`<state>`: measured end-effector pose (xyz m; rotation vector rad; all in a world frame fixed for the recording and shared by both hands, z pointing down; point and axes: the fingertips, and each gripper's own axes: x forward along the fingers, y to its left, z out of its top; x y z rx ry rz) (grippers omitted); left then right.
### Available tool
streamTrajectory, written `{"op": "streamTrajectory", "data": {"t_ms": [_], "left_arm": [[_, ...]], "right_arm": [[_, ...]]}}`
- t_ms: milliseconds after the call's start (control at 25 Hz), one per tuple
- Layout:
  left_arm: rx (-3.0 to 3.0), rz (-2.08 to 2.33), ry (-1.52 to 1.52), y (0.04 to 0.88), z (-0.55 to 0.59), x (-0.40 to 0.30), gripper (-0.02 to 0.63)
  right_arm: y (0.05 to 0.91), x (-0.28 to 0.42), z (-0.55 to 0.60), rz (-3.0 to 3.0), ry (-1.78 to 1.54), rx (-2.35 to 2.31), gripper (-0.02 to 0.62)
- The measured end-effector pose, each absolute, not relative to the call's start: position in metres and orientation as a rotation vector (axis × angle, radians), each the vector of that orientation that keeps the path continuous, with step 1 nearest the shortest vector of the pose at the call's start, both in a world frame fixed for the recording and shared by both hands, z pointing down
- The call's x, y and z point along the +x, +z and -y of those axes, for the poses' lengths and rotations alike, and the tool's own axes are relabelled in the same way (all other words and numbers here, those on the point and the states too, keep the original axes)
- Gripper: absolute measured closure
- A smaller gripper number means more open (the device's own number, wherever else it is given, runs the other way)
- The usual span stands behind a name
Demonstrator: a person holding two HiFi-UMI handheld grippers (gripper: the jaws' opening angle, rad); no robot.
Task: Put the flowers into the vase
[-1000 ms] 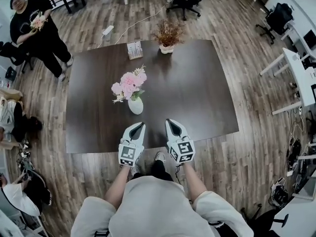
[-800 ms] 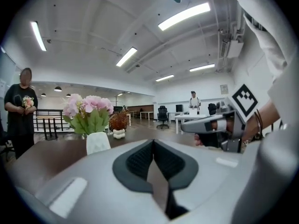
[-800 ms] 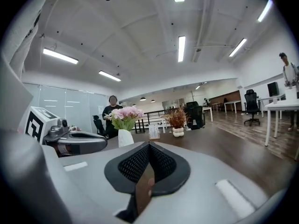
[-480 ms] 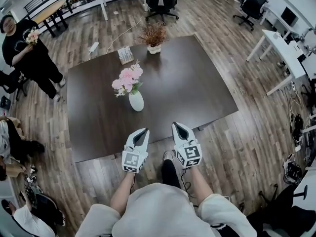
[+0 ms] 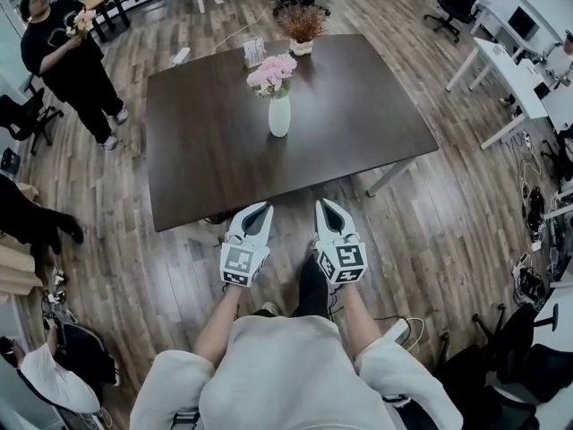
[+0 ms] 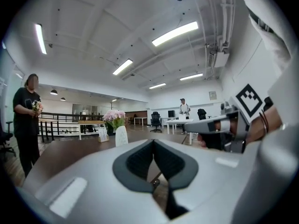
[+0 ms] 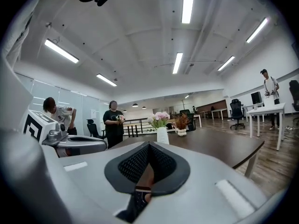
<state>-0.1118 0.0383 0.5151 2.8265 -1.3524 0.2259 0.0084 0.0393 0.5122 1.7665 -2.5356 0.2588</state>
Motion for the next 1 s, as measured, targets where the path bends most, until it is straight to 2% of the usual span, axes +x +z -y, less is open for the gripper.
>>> {"op": "streamTrajectory", "data": {"t_ms": [360, 1000], "left_arm": [[2.816, 1.323, 0.208, 0.5, -0.1, -0.139, 0.597], [2.805, 1.309, 0.197, 0.47, -0.162, -0.106, 0.595]], "right_arm": [[0.5, -0.02, -0.112, 2.498, 0.266, 1.788, 0.6], [0.46, 0.008, -0.176, 2.481, 0.228, 1.782, 0.6]]}}
